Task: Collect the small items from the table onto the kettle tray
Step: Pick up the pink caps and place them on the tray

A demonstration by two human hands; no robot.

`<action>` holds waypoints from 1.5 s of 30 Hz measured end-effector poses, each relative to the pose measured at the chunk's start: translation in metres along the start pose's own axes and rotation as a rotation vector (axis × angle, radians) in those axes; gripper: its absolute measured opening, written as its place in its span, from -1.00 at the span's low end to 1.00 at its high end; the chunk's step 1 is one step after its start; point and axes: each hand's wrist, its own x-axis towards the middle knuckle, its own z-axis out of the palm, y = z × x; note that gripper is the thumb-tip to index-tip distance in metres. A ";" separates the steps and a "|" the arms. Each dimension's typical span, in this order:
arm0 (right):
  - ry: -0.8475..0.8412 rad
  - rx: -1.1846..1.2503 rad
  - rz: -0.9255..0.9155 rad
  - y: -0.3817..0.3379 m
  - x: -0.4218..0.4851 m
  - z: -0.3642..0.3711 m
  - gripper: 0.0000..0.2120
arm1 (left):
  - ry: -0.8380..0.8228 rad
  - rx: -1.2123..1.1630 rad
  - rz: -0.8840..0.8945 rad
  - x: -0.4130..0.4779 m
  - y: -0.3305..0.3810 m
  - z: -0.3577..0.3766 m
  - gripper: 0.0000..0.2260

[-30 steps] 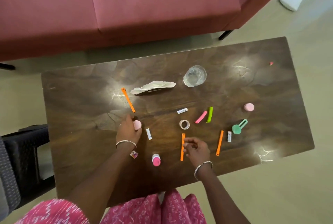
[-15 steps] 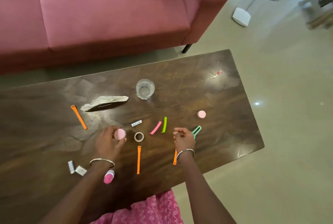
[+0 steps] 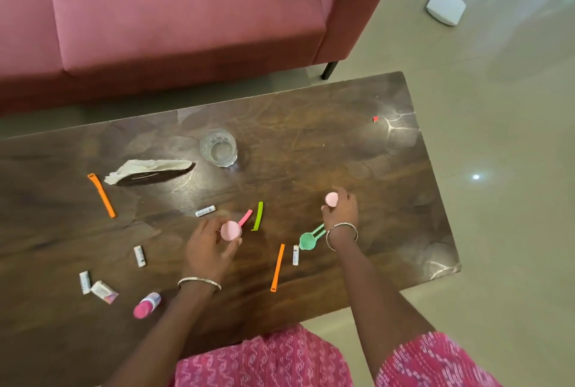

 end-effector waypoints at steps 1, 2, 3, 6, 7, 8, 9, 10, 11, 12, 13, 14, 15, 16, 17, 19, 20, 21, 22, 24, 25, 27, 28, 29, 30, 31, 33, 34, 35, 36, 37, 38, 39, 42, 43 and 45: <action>-0.035 -0.049 -0.025 0.002 0.005 0.002 -0.52 | -0.001 0.014 0.013 0.001 0.001 0.003 -0.66; -0.065 -0.100 -0.048 0.004 0.009 0.004 -0.54 | -0.002 0.029 0.028 0.001 0.002 0.006 -0.65; -0.093 -0.149 -0.066 0.006 0.012 0.006 -0.57 | -0.006 0.040 0.039 0.002 0.002 0.007 -0.65; -0.133 -0.272 -0.108 0.012 0.017 0.010 -0.63 | -0.009 0.048 0.047 0.001 0.005 0.007 -0.66; -0.133 -0.293 -0.119 0.014 0.016 0.011 -0.64 | -0.004 0.054 0.041 0.000 0.006 0.006 -0.66; -0.129 -0.299 -0.126 0.015 0.015 0.011 -0.64 | 0.001 0.058 0.037 -0.002 0.007 0.004 -0.66; -0.121 -0.284 -0.128 0.016 0.013 0.011 -0.64 | 0.005 0.060 0.039 -0.003 0.009 0.003 -0.66; -0.109 -0.248 -0.125 0.016 0.009 0.011 -0.63 | 0.012 0.059 0.045 -0.005 0.010 0.000 -0.65; -0.085 -0.194 -0.114 0.014 0.004 0.010 -0.64 | 0.019 0.056 0.053 -0.007 0.010 -0.003 -0.64; -0.050 -0.132 -0.100 0.012 -0.003 0.008 -0.65 | 0.025 0.052 0.064 -0.009 0.010 -0.006 -0.63; -0.009 -0.076 -0.089 0.007 -0.010 0.006 -0.67 | 0.026 0.048 0.072 -0.011 0.010 -0.009 -0.63; 0.028 -0.035 -0.085 0.003 -0.017 0.005 -0.69 | 0.024 0.041 0.072 -0.012 0.009 -0.011 -0.64; 0.052 -0.006 -0.095 -0.002 -0.026 0.004 -0.70 | 0.025 0.034 0.064 -0.015 0.009 -0.015 -0.64; 0.066 0.016 -0.118 -0.007 -0.036 0.004 -0.71 | 0.027 0.034 0.052 -0.017 0.008 -0.018 -0.64; 0.072 0.038 -0.145 -0.013 -0.047 0.005 -0.71 | 0.035 0.038 0.040 -0.021 0.006 -0.022 -0.63; 0.086 0.092 -0.188 -0.022 -0.072 0.008 -0.70 | 0.059 0.033 0.041 -0.029 0.000 -0.030 -0.63; 0.090 0.116 -0.210 -0.026 -0.087 0.011 -0.70 | 0.070 0.020 0.044 -0.035 -0.004 -0.035 -0.63; 0.087 0.135 -0.233 -0.030 -0.103 0.015 -0.70 | 0.078 0.011 0.046 -0.042 -0.008 -0.040 -0.63; 0.077 0.151 -0.256 -0.034 -0.121 0.021 -0.71 | 0.091 0.005 0.048 -0.049 -0.012 -0.047 -0.63; 0.036 0.163 -0.300 -0.039 -0.155 0.033 -0.71 | 0.127 -0.011 0.038 -0.063 -0.022 -0.060 -0.63; 0.012 0.154 -0.323 -0.042 -0.173 0.041 -0.71 | 0.142 -0.027 0.027 -0.072 -0.029 -0.069 -0.64; -0.031 0.137 -0.365 -0.049 -0.209 0.056 -0.72 | 0.156 -0.058 0.020 -0.091 -0.046 -0.088 -0.66; -0.055 0.142 -0.384 -0.053 -0.228 0.064 -0.71 | 0.163 -0.072 0.017 -0.101 -0.056 -0.099 -0.66; -0.075 0.152 -0.402 -0.057 -0.244 0.071 -0.70 | 0.169 -0.080 0.008 -0.109 -0.064 -0.107 -0.66; -0.094 0.157 -0.426 -0.064 -0.263 0.078 -0.69 | 0.188 -0.081 0.000 -0.120 -0.075 -0.119 -0.68; -0.107 0.156 -0.452 -0.070 -0.281 0.086 -0.69 | 0.213 -0.071 -0.004 -0.130 -0.087 -0.131 -0.68; -0.127 0.155 -0.489 -0.083 -0.317 0.104 -0.67 | 0.253 -0.063 -0.033 -0.151 -0.113 -0.154 -0.68; -0.136 0.158 -0.496 -0.088 -0.332 0.112 -0.66 | 0.267 -0.065 -0.048 -0.160 -0.124 -0.165 -0.68; -0.138 0.160 -0.506 -0.096 -0.350 0.121 -0.65 | 0.275 -0.061 -0.055 -0.171 -0.138 -0.178 -0.67; -0.145 0.164 -0.522 -0.102 -0.365 0.130 -0.64 | 0.289 -0.049 -0.051 -0.181 -0.151 -0.192 -0.67; -0.144 0.161 -0.536 -0.105 -0.374 0.136 -0.65 | 0.299 -0.038 -0.041 -0.187 -0.159 -0.199 -0.66; -0.147 0.151 -0.565 -0.114 -0.397 0.147 -0.64 | 0.318 -0.041 -0.039 -0.203 -0.176 -0.216 -0.65; -0.155 0.151 -0.579 -0.121 -0.413 0.157 -0.63 | 0.335 -0.038 -0.045 -0.215 -0.187 -0.228 -0.65; -0.182 0.140 -0.608 -0.139 -0.449 0.180 -0.65 | 0.377 -0.056 -0.091 -0.242 -0.213 -0.256 -0.64; -0.192 0.127 -0.638 -0.149 -0.469 0.191 -0.66 | 0.397 -0.058 -0.103 -0.257 -0.227 -0.272 -0.64; -0.218 0.106 -0.686 -0.166 -0.501 0.209 -0.66 | 0.428 -0.077 -0.116 -0.277 -0.250 -0.296 -0.63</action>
